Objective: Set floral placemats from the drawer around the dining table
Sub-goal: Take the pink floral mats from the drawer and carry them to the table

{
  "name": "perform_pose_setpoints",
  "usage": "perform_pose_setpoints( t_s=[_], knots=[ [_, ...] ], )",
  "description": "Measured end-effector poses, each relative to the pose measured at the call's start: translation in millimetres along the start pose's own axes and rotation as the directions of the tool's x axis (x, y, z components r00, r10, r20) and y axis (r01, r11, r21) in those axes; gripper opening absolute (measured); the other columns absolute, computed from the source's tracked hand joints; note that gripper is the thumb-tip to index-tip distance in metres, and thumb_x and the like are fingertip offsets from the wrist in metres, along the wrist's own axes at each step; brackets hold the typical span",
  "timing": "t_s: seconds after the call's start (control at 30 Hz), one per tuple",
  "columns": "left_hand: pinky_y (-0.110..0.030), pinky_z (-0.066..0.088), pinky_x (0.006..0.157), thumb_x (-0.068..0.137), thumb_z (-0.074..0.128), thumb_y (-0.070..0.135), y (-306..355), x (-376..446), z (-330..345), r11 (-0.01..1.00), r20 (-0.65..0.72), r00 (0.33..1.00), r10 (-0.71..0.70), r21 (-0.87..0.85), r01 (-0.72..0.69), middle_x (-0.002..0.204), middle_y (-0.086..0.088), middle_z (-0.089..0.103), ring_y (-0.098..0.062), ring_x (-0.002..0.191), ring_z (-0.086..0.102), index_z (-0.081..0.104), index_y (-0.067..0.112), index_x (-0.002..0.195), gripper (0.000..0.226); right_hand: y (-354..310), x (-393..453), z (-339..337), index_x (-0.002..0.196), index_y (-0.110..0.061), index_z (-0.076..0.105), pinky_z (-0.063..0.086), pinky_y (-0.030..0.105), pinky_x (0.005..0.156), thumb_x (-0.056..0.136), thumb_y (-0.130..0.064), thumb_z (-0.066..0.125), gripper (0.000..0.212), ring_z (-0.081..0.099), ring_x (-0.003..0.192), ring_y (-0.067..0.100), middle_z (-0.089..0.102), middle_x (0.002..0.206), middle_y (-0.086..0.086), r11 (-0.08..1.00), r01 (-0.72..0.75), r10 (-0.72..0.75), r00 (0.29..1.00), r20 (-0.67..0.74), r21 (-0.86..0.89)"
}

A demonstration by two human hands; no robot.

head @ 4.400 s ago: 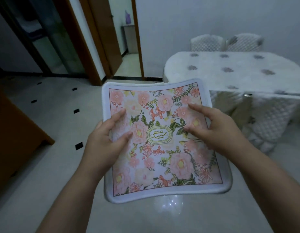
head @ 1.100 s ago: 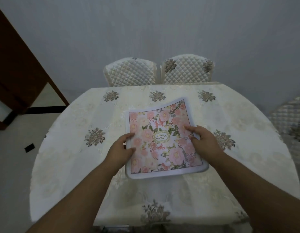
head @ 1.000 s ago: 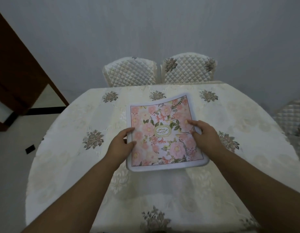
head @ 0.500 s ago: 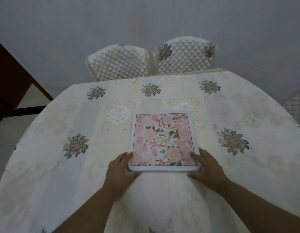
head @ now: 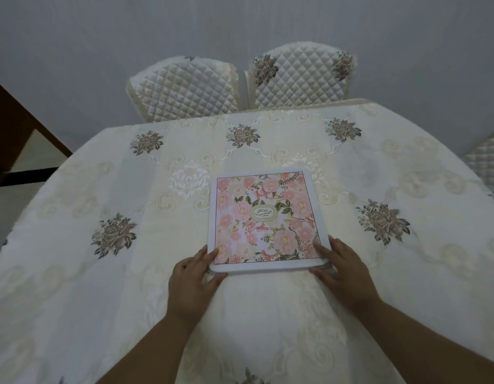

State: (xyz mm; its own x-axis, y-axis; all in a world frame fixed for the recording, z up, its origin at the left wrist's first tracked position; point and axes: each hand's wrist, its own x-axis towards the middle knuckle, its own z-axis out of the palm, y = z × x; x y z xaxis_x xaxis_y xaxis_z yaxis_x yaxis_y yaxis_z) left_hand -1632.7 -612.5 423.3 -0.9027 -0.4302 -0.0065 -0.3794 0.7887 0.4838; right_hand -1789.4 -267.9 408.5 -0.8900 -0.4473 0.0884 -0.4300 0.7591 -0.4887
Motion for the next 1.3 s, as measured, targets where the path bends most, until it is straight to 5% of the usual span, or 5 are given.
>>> perform_pose_setpoints(
  t_s=[0.63,0.77,0.9,1.03,1.3],
  knots=[
    [-0.043,0.051,0.091,0.093,0.044,0.063,6.8,-5.2,4.4,0.975,-0.030,0.999,0.013,0.223,-0.006,0.149,0.010,0.052,-0.025,0.125,0.049,0.053,0.050,0.139,0.049,-10.0,-6.6,7.0,0.151,-0.053,0.027,0.038,0.047,0.113,0.098,-0.059,0.032,0.054,0.025,0.151,0.026,0.026,0.164,0.003,0.974,-0.068,0.086,0.993,0.076,-0.214],
    [-0.044,0.042,0.105,0.098,0.047,0.049,26.0,-1.4,-17.5,0.966,0.206,0.973,-0.102,0.256,0.047,0.161,0.011,0.034,-0.019,0.144,0.032,0.039,0.048,0.150,0.053,-25.6,5.1,-6.7,0.156,-0.046,0.016,0.023,0.044,0.121,0.102,-0.048,0.042,0.060,0.010,0.154,0.028,0.010,0.167,0.010,0.966,-0.117,0.186,0.934,0.304,-0.231],
    [-0.037,0.037,0.113,0.094,0.052,0.031,73.4,18.7,-69.0,0.960,0.530,0.813,-0.241,0.251,0.121,0.157,-0.003,0.041,-0.025,0.142,0.040,0.047,0.029,0.150,0.056,-69.4,30.6,-57.7,0.158,-0.041,0.010,0.027,0.049,0.120,0.095,-0.057,0.050,0.077,0.026,0.146,0.042,0.007,0.165,0.017,0.915,-0.237,0.391,0.714,0.580,-0.325],
    [-0.028,0.041,0.105,0.095,0.058,0.034,118.6,-3.4,-131.2,0.995,0.375,0.922,-0.097,0.029,0.093,0.144,0.002,0.056,-0.019,0.131,0.053,0.071,0.025,0.122,0.031,-145.9,4.7,-120.8,0.158,-0.041,0.008,0.027,0.050,0.117,0.092,-0.069,0.045,0.081,0.030,0.146,0.036,0.014,0.167,0.001,0.952,-0.233,0.301,0.831,0.468,-0.199],
    [-0.031,0.031,0.112,0.099,0.053,0.047,122.3,-117.2,-251.2,1.000,0.270,0.963,0.018,-0.008,-0.017,0.155,0.009,0.043,-0.011,0.140,0.041,0.057,0.036,0.138,0.040,-268.1,-102.8,-219.5,0.151,-0.041,0.036,0.038,0.032,0.107,0.094,-0.063,0.051,0.063,0.048,0.135,0.010,0.040,0.156,-0.016,0.993,-0.111,0.114,0.938,0.327,-0.026]
  ],
)
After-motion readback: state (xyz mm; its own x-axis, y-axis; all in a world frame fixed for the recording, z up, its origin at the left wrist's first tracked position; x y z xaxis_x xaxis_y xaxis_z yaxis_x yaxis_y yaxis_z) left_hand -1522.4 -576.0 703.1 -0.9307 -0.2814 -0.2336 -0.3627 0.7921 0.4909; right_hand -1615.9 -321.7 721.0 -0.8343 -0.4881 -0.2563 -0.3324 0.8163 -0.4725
